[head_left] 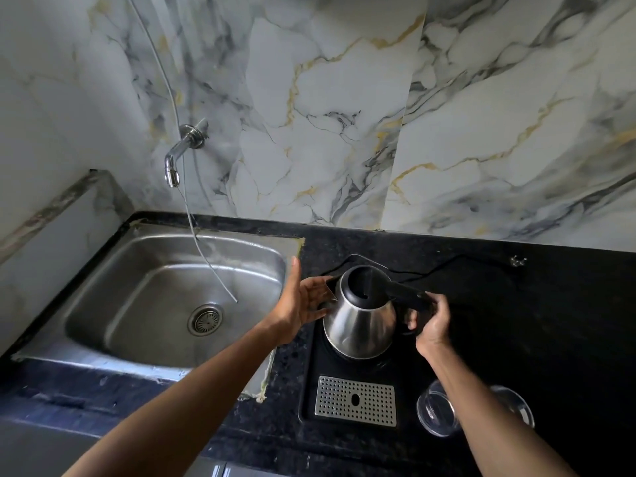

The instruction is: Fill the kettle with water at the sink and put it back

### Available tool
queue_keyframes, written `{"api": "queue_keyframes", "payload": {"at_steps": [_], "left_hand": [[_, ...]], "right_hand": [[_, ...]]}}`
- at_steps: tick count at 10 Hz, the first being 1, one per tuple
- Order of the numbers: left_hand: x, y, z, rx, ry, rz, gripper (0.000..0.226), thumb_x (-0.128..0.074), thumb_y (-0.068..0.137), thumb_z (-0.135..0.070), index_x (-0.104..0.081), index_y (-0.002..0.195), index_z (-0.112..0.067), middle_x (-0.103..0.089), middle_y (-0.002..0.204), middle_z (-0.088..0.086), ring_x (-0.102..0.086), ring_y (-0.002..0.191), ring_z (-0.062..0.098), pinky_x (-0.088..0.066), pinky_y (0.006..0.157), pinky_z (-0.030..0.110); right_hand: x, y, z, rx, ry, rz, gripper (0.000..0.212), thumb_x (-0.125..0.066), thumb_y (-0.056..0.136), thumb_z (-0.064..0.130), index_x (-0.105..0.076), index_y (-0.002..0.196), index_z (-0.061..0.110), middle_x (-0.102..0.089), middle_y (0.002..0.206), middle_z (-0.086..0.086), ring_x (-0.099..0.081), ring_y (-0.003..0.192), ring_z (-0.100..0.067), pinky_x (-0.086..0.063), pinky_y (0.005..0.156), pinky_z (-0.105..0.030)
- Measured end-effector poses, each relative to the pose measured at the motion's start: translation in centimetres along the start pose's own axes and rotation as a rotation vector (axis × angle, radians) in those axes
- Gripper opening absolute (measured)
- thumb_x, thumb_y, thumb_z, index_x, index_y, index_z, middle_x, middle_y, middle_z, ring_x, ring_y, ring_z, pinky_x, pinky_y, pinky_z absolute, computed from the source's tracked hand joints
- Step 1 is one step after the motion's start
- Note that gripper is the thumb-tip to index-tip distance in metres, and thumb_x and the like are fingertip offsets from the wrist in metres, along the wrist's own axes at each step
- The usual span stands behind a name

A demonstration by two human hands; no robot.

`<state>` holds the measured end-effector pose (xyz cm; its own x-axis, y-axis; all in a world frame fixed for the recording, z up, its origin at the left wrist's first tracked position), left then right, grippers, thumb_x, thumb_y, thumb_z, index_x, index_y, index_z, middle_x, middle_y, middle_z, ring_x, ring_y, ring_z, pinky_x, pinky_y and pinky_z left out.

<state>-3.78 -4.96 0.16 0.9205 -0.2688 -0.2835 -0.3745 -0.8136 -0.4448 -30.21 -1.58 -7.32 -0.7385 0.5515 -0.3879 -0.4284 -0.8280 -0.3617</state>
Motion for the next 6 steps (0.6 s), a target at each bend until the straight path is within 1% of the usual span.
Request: {"api": "queue_keyframes", "payload": {"at_steps": [1, 2, 3, 4, 5, 6], "left_hand": [[0.1, 0.0, 0.5, 0.023, 0.017, -0.009, 0.106, -0.021, 0.074, -0.090, -0.062, 0.132, -0.011, -0.070, 0.129, 0.010, -0.063, 0.123, 0.025, -0.046, 0.106, 0.047], [0.2, 0.1, 1.1, 0.028, 0.014, -0.014, 0.101, -0.021, 0.077, -0.087, -0.063, 0.130, -0.012, -0.071, 0.128, 0.005, -0.064, 0.122, 0.019, -0.050, 0.096, 0.039], [0.4, 0.0, 0.9, 0.044, 0.030, 0.009, 0.104, -0.023, 0.075, -0.090, -0.065, 0.129, -0.012, -0.072, 0.127, 0.007, -0.065, 0.120, 0.020, -0.051, 0.096, 0.041], [0.8, -0.3, 0.5, 0.083, 0.084, 0.027, 0.105, -0.020, 0.071, -0.091, -0.061, 0.134, -0.018, -0.062, 0.141, 0.008, -0.058, 0.129, 0.019, -0.048, 0.100, 0.042], [2.6, -1.4, -1.3, 0.072, 0.186, 0.002, 0.104, -0.010, 0.076, -0.089, -0.047, 0.146, -0.022, -0.041, 0.158, 0.010, -0.035, 0.146, 0.031, -0.030, 0.116, 0.055], [4.6, -2.2, -3.4, 0.007, 0.284, -0.043, 0.108, -0.012, 0.072, -0.091, -0.050, 0.144, -0.021, -0.046, 0.154, 0.008, -0.040, 0.142, 0.029, -0.033, 0.114, 0.055]], "right_hand": [[0.3, -0.2, -0.4, -0.009, -0.028, -0.001, 0.034, -0.054, 0.067, 0.046, -0.052, 0.063, 0.012, -0.045, 0.039, 0.001, -0.036, 0.033, -0.014, -0.022, 0.034, -0.022], [0.5, -0.6, -0.5, -0.015, -0.028, -0.014, 0.032, -0.056, 0.066, 0.046, -0.055, 0.063, 0.014, -0.047, 0.042, 0.002, -0.039, 0.036, -0.013, -0.026, 0.036, -0.023], [0.5, -1.1, 0.0, -0.026, -0.031, 0.036, 0.032, -0.049, 0.079, 0.037, -0.063, 0.059, 0.017, -0.053, 0.046, 0.000, -0.044, 0.039, -0.014, -0.034, 0.039, -0.024], [0.8, -0.7, 0.8, -0.097, -0.060, 0.127, 0.035, -0.049, 0.085, 0.033, -0.071, 0.064, 0.016, -0.065, 0.059, -0.001, -0.059, 0.053, -0.016, -0.046, 0.053, -0.026], [0.8, 1.0, 4.3, -0.074, -0.433, 0.182, 0.035, -0.053, 0.087, 0.042, -0.072, 0.078, 0.014, -0.071, 0.073, -0.004, -0.064, 0.071, -0.020, -0.046, 0.068, -0.036], [-1.9, 1.5, 7.8, 0.014, -0.739, 0.219, 0.039, -0.052, 0.090, 0.047, -0.069, 0.095, 0.013, -0.074, 0.093, -0.010, -0.065, 0.086, -0.024, -0.048, 0.079, -0.043]]}}
Point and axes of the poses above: each hand's wrist, its own y-axis towards the middle knuckle, its own x-axis out of the back of the hand, z = x × y, the point moved 5 cm from there along y, towards the middle knuckle
